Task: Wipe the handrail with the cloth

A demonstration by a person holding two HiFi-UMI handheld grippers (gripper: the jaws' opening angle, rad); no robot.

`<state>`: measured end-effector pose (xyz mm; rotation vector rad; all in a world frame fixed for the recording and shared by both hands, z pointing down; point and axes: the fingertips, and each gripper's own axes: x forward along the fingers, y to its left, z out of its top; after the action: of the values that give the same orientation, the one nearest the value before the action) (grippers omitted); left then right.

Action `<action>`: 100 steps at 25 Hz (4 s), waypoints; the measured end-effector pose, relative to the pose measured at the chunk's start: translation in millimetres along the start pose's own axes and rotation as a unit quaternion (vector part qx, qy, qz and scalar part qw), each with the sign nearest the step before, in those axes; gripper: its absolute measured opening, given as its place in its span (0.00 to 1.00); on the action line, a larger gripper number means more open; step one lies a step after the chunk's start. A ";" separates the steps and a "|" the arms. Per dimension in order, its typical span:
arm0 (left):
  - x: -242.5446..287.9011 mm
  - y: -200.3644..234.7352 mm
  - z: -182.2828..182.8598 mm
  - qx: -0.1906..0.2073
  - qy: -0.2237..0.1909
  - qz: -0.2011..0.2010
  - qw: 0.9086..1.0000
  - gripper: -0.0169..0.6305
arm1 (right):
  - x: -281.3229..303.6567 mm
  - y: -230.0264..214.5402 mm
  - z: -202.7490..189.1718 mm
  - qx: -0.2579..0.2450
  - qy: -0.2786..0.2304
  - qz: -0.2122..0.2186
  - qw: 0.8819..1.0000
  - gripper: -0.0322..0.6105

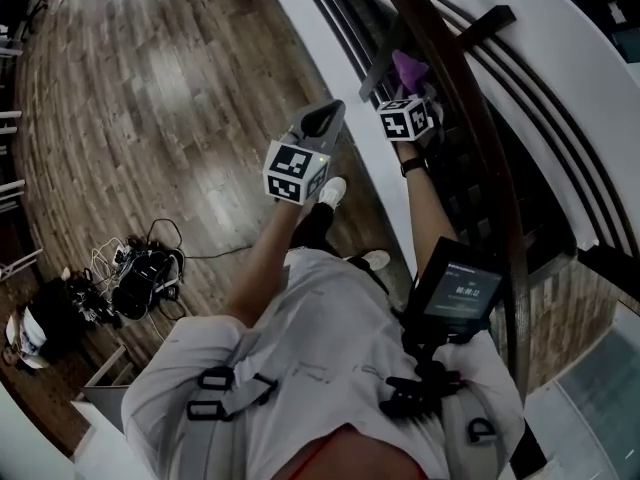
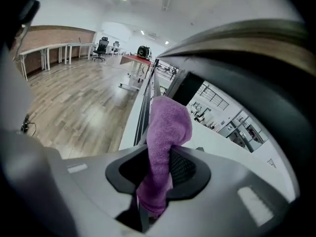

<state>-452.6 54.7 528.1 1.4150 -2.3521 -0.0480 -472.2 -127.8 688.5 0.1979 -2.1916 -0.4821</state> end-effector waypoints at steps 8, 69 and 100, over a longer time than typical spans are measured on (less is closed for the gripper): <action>15.9 10.6 -7.8 0.000 0.014 -0.016 1.000 0.02 | 52.9 -5.7 3.5 0.037 0.040 0.037 0.998 0.21; 25.7 -243.0 -61.7 0.091 0.087 -0.243 0.962 0.02 | -131.6 -8.2 -233.8 0.101 0.058 -0.032 0.993 0.21; -13.3 -466.7 -166.3 0.178 0.158 -0.428 0.872 0.02 | -290.5 -26.8 -445.5 0.198 0.086 -0.111 0.970 0.21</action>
<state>3.8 -133.7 570.9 2.3338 -1.3588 0.3627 56.6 -184.3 714.6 0.6817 -2.0826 -0.1357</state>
